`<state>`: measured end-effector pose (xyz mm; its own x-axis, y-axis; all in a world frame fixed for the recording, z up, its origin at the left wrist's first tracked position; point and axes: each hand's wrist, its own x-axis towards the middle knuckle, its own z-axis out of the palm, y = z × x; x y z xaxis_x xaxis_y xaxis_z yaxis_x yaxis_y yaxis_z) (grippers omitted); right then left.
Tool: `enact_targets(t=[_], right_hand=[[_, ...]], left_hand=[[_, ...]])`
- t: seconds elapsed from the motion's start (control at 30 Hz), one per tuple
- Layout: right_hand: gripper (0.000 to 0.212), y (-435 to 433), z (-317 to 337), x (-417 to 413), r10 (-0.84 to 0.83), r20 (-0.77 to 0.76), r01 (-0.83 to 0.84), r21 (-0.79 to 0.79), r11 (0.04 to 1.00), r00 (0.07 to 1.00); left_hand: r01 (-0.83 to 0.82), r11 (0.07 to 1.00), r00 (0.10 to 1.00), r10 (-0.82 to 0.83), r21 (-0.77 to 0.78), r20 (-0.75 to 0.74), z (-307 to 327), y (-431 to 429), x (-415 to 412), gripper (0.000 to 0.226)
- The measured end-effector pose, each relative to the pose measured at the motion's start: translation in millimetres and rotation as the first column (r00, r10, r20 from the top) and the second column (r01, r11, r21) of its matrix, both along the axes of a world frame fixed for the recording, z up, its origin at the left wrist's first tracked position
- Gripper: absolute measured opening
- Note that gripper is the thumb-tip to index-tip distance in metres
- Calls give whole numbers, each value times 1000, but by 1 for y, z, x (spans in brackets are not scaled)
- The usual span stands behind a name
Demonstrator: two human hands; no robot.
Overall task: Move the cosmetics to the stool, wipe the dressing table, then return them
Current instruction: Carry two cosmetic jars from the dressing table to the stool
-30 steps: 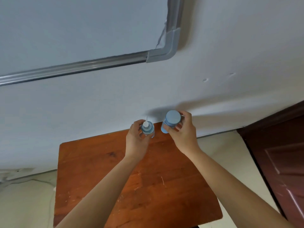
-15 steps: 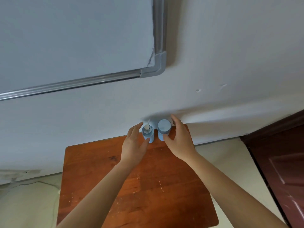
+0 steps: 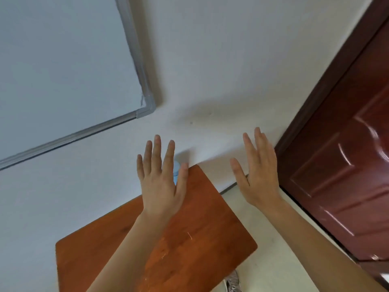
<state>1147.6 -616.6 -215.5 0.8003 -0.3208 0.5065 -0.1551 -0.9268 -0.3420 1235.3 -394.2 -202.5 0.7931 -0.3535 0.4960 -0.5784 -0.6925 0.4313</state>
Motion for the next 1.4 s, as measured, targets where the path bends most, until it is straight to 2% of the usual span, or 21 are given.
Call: enact_targets(t=[0.1, 0.23, 0.37, 0.53, 0.63, 0.8, 0.97, 1.2, 1.4], right_hand=[[69, -27, 10, -67, -135, -21, 134, -28, 991, 991], [65, -67, 32, -178, -378, 37, 380, -76, 922, 925], [63, -92, 50, -312, -638, 104, 643, -22, 766, 763], [64, -104, 49, -484, -817, 158, 825, 17, 564, 555], [66, -107, 38, -588, -899, 120, 904, 25, 427, 421], [67, -108, 24, -749, -968, 35, 968, -23, 249, 250], [69, -122, 14, -857, -995, -23, 995, 15, 96, 96], [71, -185, -23, -956, -993, -113, 999, 32, 26, 29], [79, -280, -39, -1055, -976, -210, 999, -5, -51, -51]], left_hand=[[154, 988, 988, -155, -5, -19, 11, -52, -25, 64], [403, 915, 915, -403, -2, -35, 32, -136, -82, 65], [645, 758, 756, -652, 99, 64, 58, -218, -176, 65], [833, 541, 534, -841, 118, 85, 65, -297, -336, 61], [894, 419, 413, -908, 157, 73, 56, -332, -442, 60], [949, 193, 211, -976, 248, -48, 41, -379, -610, 66], [951, 23, 48, -996, 308, -75, 35, -413, -719, 65], [945, -88, -51, -991, 315, -124, 1, -492, -825, 65], [949, -112, -53, -978, 293, -201, -30, -602, -927, 67]])
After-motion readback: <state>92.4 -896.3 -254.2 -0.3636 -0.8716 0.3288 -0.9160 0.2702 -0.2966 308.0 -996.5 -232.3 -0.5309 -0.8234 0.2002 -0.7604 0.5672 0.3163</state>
